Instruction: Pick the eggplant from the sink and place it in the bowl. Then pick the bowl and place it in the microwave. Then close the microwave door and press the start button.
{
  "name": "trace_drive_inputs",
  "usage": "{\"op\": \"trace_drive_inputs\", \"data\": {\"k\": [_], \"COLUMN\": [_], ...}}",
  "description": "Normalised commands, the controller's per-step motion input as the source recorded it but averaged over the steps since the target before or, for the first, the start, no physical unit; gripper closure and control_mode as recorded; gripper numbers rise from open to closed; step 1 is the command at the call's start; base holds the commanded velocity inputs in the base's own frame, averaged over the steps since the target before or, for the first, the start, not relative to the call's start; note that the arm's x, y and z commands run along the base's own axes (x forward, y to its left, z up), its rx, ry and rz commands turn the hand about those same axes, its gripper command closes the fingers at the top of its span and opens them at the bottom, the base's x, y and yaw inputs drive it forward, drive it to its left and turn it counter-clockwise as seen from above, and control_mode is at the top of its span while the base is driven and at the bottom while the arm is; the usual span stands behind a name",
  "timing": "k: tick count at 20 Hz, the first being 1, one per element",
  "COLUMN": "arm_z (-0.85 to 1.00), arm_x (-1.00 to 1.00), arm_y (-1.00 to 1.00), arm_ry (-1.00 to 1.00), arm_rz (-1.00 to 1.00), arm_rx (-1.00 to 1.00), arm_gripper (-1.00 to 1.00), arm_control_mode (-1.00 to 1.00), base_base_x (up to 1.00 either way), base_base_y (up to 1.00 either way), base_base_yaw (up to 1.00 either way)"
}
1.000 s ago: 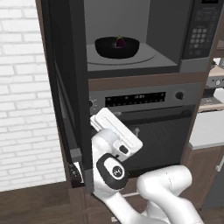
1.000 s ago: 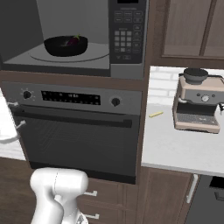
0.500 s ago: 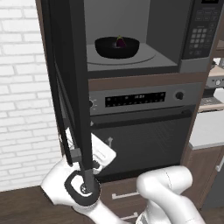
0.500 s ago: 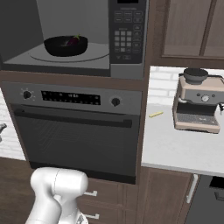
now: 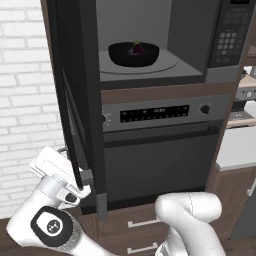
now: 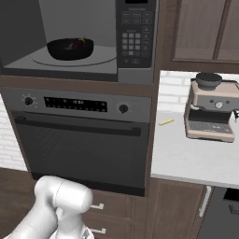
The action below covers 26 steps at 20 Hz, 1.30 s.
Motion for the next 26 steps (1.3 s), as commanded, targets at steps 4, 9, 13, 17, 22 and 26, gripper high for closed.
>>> {"op": "trace_drive_inputs", "data": {"k": [4, 9, 13, 17, 22, 26], "arm_z": [0.07, 0.66, 0.69, 0.44, 0.25, 0.26], "arm_x": [-0.02, -0.31, -0.48, -0.49, -0.39, -0.23], "arm_y": [0.98, 0.46, 0.01, -0.16, -0.65, -0.89], "arm_ry": [-0.14, -0.2, -0.14, -0.12, -0.09, -0.05], "arm_rz": [0.0, 0.0, 0.0, 0.0, 0.0, 0.0], "arm_rx": [0.0, 0.0, 0.03, 0.12, 0.24, 0.31], "arm_gripper": [-1.0, -1.0, -1.0, -1.0, -1.0, -1.0], "arm_control_mode": [-1.0, -1.0, -1.0, -1.0, -1.0, -1.0], "base_base_x": [0.0, 0.0, 0.0, 0.0, 0.0, 0.0], "base_base_y": [0.0, 0.0, 0.0, 0.0, 0.0, 0.0], "base_base_yaw": [0.0, 0.0, 0.0, 0.0, 0.0, 0.0]}}
